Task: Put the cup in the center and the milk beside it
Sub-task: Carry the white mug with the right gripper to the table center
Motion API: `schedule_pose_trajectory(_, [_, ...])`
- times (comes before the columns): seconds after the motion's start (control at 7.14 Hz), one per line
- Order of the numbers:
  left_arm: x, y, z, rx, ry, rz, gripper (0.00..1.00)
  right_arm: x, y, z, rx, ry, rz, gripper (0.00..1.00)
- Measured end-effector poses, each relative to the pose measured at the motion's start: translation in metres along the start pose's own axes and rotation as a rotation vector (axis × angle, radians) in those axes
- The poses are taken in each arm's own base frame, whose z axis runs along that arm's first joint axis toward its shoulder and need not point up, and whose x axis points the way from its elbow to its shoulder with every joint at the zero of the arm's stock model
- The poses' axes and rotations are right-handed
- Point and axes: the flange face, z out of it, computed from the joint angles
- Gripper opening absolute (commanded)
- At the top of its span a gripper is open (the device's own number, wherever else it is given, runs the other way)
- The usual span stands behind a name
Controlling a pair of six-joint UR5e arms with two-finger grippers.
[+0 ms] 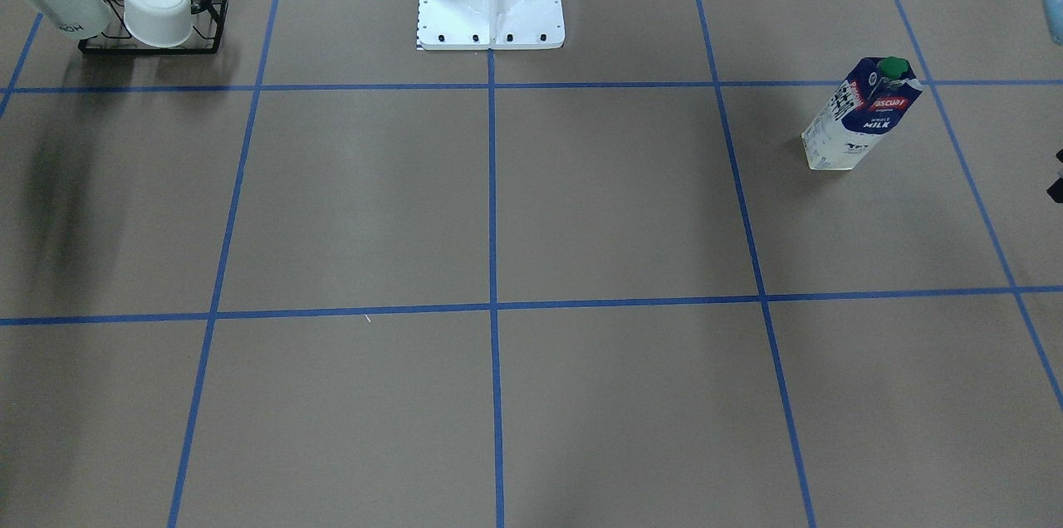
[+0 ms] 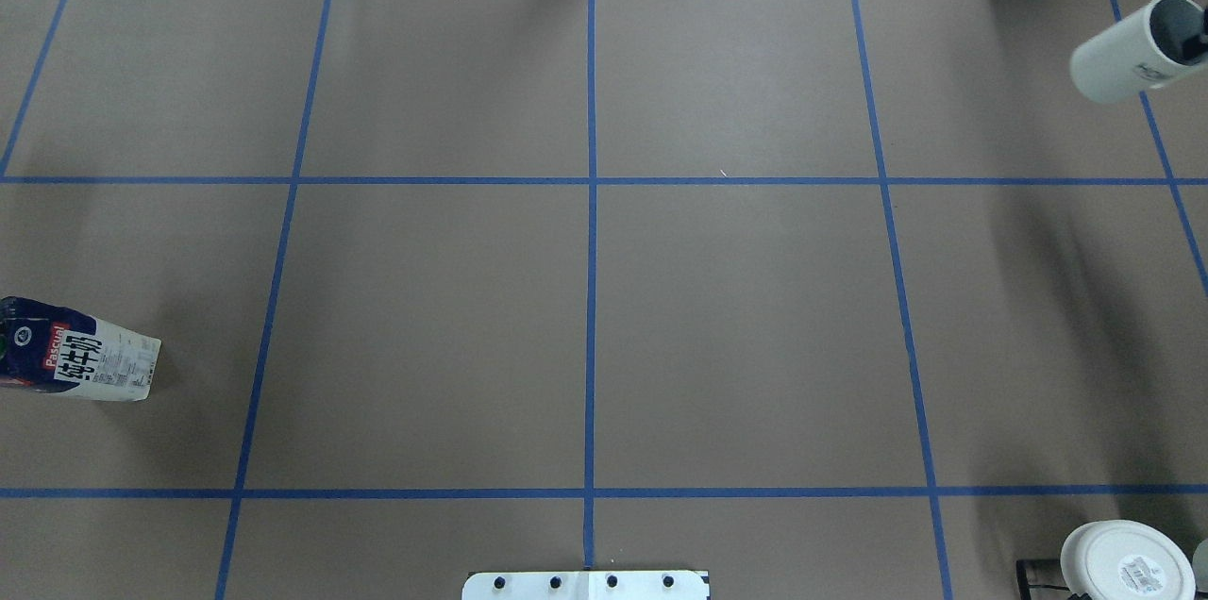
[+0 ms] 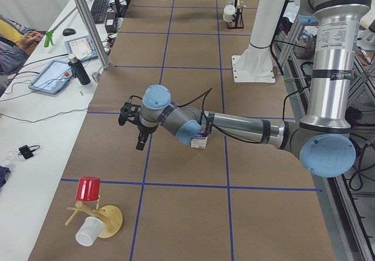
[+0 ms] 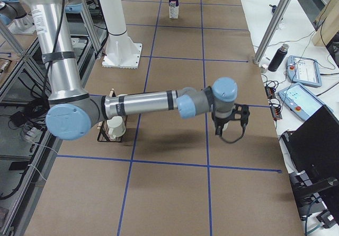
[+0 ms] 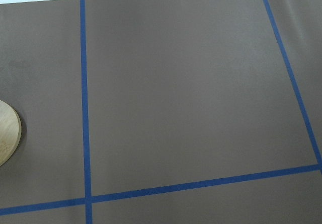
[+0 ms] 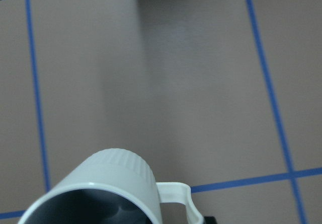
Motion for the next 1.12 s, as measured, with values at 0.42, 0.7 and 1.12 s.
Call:
schedule_pose_trajectory(0.42, [-0.002, 0.001, 0.002, -0.004, -0.002, -0.002, 0.98, -0.267, 0.041, 0.055, -0.032, 0.054, 0.051, 0.0])
schedule_pose_trajectory(0.7, [-0.003, 0.002, 0.002, -0.005, -0.003, -0.003, 0.98, -0.398, 0.093, 0.098, -0.046, 0.069, 0.025, 0.0])
schedule_pose_trajectory(1.12, [-0.003, 0.002, 0.003, -0.006, -0.002, -0.004, 0.98, -0.516, 0.153, 0.149, -0.092, 0.108, -0.001, 0.0])
